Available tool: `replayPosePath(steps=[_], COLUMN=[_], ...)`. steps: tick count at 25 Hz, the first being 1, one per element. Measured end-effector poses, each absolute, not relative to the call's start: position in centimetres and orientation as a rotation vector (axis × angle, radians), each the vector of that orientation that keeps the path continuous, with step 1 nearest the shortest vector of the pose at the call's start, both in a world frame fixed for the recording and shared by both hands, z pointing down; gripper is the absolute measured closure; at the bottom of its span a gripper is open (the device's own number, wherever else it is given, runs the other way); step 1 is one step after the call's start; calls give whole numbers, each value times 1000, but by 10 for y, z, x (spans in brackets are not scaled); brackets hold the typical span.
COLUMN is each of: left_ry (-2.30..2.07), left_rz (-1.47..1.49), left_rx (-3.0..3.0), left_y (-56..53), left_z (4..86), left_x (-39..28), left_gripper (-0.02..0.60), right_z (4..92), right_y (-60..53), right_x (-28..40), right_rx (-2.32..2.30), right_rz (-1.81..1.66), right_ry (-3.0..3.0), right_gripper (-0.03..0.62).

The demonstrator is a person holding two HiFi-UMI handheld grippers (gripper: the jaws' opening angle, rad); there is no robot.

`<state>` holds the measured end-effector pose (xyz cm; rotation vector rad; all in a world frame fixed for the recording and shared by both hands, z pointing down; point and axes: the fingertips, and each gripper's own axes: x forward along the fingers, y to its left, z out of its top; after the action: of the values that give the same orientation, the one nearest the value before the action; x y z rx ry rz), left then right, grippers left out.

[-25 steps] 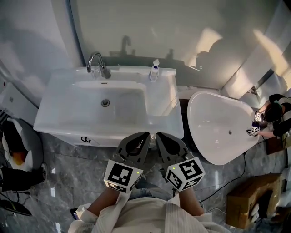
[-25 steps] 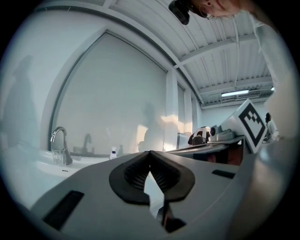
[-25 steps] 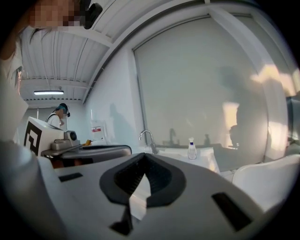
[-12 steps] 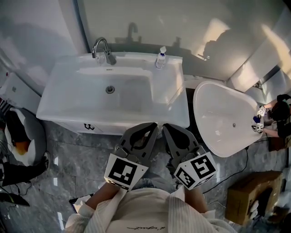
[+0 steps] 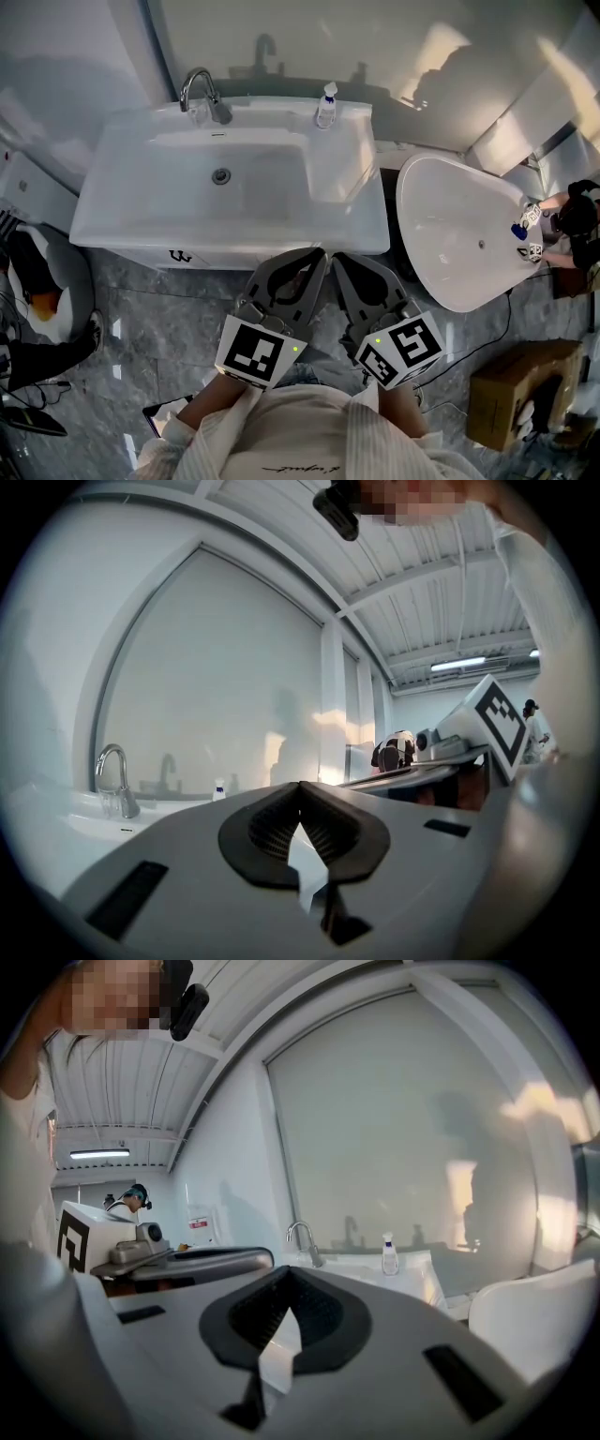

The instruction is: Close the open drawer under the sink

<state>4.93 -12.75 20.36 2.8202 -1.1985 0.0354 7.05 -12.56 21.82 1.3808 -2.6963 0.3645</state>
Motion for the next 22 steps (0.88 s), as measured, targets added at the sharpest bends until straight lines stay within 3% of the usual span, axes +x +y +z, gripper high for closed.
replayPosePath(steps=[22], left_ry=[-1169], left_rz=[43], left_rx=[2826], left_y=[-130], left_z=[212], left_x=[52], left_gripper=[566], right_z=[226], right_y=[-128], right_x=[71], right_rx=[1351], right_rz=[398], right_ry=[-2687], right_gripper=[585])
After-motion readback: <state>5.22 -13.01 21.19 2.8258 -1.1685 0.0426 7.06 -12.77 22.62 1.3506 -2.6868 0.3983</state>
